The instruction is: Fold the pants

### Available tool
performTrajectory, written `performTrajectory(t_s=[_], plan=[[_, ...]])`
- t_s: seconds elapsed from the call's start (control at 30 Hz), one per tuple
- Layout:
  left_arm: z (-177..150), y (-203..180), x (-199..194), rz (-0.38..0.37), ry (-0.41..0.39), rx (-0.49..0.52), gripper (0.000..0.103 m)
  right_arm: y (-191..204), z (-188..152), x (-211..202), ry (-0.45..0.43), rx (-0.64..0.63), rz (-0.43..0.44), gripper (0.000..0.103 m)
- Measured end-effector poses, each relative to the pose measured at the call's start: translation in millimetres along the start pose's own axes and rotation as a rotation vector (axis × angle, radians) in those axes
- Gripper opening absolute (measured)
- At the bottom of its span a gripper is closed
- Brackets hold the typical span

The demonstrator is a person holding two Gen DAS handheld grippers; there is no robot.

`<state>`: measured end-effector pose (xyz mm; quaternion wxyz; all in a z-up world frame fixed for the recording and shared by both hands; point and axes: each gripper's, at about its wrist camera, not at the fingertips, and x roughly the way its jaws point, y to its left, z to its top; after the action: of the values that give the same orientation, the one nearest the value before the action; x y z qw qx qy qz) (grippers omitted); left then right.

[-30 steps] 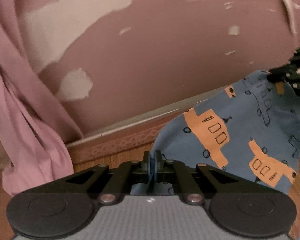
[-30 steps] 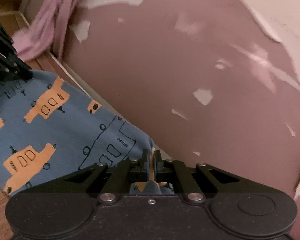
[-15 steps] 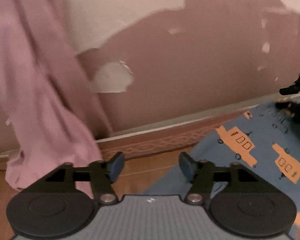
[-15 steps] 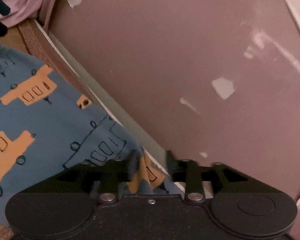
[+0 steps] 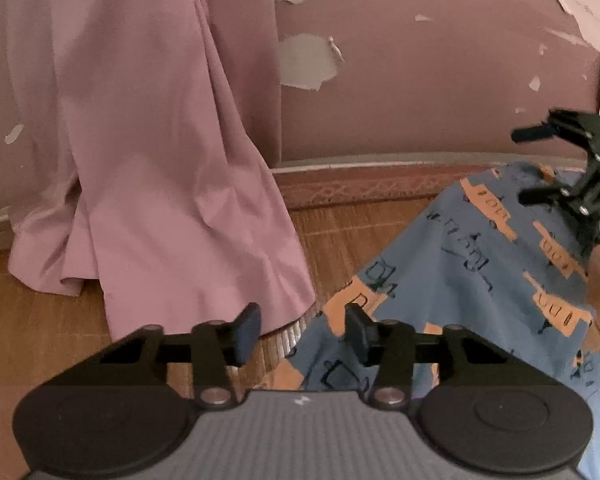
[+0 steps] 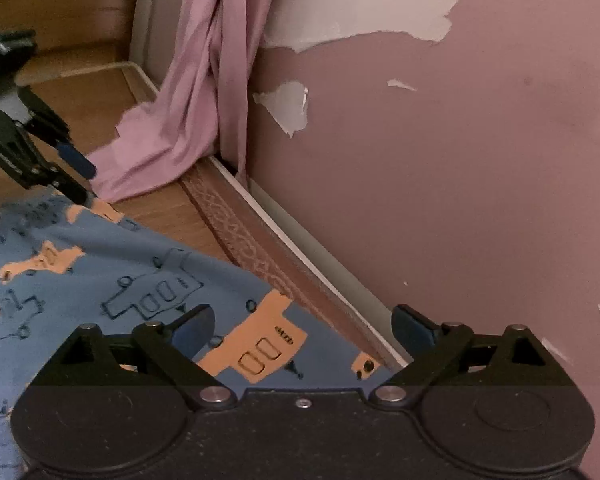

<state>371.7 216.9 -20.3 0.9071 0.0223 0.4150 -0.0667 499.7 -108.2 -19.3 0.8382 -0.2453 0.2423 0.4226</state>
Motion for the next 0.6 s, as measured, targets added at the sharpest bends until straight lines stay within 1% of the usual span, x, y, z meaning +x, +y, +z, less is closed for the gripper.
performTrajectory(t_s=[0.03, 0.1, 0.2, 0.27, 0.43, 0.47, 0.5, 0.53, 0.57, 0.6], plan=[[0, -2, 0, -0.002, -0.002, 0.025, 0.047, -1, 2, 4, 0.014, -0.004, -0.003, 0.091], [-1, -6, 0, -0.025, -0.007, 0.067, 0.047, -5, 7, 14, 0.044, 0.000, -0.002, 0.086], [3, -13, 6, -0.032, 0.019, 0.136, 0.046, -14, 9, 27, 0.076, 0.018, -0.002, 0.082], [5, -18, 10, -0.036, 0.032, 0.161, 0.037, -18, 10, 31, 0.096, 0.026, 0.005, 0.080], [11, -22, 19, -0.028, 0.029, 0.207, 0.035, -16, 8, 38, 0.124, 0.025, 0.005, 0.080], [12, -24, 22, -0.025, 0.050, 0.224, 0.028, -15, 8, 39, 0.126, 0.020, 0.005, 0.080], [12, -26, 25, -0.011, 0.075, 0.244, 0.023, -13, 8, 39, 0.128, 0.015, 0.008, 0.080], [10, -27, 26, -0.004, 0.080, 0.260, 0.020, -12, 7, 39, 0.129, 0.011, 0.012, 0.080], [9, -29, 25, -0.007, 0.078, 0.270, 0.011, -10, 7, 39, 0.129, 0.007, 0.017, 0.080], [10, -29, 26, -0.015, 0.089, 0.270, 0.007, -9, 6, 39, 0.130, 0.001, 0.019, 0.079]])
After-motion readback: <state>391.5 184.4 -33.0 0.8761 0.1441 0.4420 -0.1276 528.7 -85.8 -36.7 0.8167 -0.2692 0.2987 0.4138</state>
